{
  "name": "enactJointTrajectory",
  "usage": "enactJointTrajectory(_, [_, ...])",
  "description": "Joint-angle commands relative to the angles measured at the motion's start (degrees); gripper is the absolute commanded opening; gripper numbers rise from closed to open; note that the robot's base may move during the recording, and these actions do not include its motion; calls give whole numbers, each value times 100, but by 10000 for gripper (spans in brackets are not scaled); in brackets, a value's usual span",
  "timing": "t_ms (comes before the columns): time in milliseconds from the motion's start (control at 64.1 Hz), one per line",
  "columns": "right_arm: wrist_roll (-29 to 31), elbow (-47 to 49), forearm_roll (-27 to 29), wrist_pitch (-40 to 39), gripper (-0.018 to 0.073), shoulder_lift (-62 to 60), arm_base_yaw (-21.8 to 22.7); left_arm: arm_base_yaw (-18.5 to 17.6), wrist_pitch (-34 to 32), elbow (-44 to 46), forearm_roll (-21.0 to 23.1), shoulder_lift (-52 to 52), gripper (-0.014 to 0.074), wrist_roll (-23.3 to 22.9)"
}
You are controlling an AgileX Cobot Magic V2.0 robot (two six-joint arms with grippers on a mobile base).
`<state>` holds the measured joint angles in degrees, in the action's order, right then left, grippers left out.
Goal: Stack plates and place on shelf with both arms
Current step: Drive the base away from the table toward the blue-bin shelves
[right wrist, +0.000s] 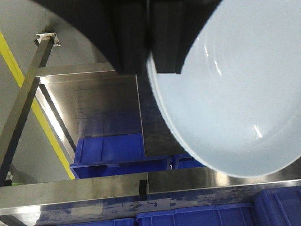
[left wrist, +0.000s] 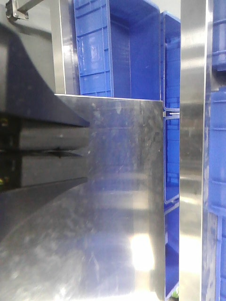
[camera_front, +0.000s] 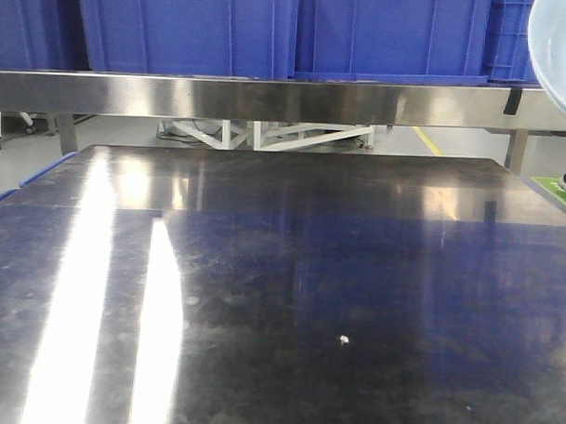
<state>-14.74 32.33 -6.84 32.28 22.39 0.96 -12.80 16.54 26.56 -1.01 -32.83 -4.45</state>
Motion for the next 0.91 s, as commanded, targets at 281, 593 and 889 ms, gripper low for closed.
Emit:
enactJointTrajectory(281, [27,176,-32,-587,22,26,36,12,-499,159,42,-25,84,-31])
enactJointTrajectory(593, [27,176,-32,-579,22,26,36,12,-499,159,42,-25,84,-31])
enactJointTrajectory(889, [27,176,-32,-579,22,26,36,12,-499,159,42,-25,84,-31])
